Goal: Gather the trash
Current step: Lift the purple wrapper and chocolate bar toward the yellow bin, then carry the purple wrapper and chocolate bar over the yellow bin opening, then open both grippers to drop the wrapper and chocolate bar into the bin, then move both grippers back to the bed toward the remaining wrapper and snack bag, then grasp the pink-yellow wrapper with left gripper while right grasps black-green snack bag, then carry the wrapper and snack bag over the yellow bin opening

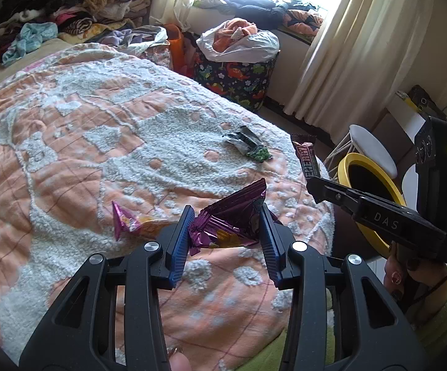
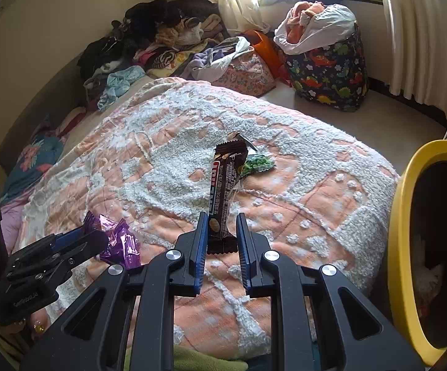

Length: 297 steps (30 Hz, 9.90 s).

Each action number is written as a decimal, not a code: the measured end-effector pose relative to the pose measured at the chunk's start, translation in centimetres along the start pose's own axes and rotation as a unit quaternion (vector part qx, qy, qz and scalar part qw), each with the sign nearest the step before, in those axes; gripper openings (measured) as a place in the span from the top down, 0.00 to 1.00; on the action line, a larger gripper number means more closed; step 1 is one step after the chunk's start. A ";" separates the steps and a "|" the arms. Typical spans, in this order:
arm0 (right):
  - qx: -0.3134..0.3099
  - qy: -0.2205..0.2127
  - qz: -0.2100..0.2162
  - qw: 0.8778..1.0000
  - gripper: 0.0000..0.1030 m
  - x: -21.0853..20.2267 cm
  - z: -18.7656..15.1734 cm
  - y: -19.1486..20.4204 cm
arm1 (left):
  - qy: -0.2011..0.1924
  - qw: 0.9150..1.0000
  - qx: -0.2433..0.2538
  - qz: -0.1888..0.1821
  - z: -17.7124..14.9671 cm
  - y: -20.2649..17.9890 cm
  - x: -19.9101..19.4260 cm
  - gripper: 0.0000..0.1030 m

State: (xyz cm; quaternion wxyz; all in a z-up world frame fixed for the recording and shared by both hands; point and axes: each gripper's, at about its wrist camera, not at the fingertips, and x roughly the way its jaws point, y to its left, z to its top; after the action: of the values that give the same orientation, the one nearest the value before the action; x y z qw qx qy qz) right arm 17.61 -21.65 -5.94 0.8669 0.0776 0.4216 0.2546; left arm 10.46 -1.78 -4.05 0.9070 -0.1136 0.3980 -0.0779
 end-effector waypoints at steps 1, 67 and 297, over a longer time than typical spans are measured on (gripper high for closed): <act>0.002 -0.002 0.000 1.000 0.83 -0.3 -0.1 -0.2 | -0.001 1.000 0.003 -0.001 0.1 -0.3 0.0 0.67; 0.132 -0.146 -0.094 0.976 0.83 -15.0 -2.2 -13.2 | -0.025 0.986 0.133 -0.098 2.8 -16.8 2.1 0.67; 0.274 -0.130 -0.154 0.940 0.81 -16.3 -5.9 -24.2 | 0.028 0.967 0.206 -0.146 1.3 -25.6 10.5 0.90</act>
State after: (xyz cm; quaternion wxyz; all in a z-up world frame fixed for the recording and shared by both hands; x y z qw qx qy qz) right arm 13.78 -51.11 -6.81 0.8880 0.2785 0.3653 -0.0201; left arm 17.16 -28.69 -3.69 0.8783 0.0211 0.3772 -0.2931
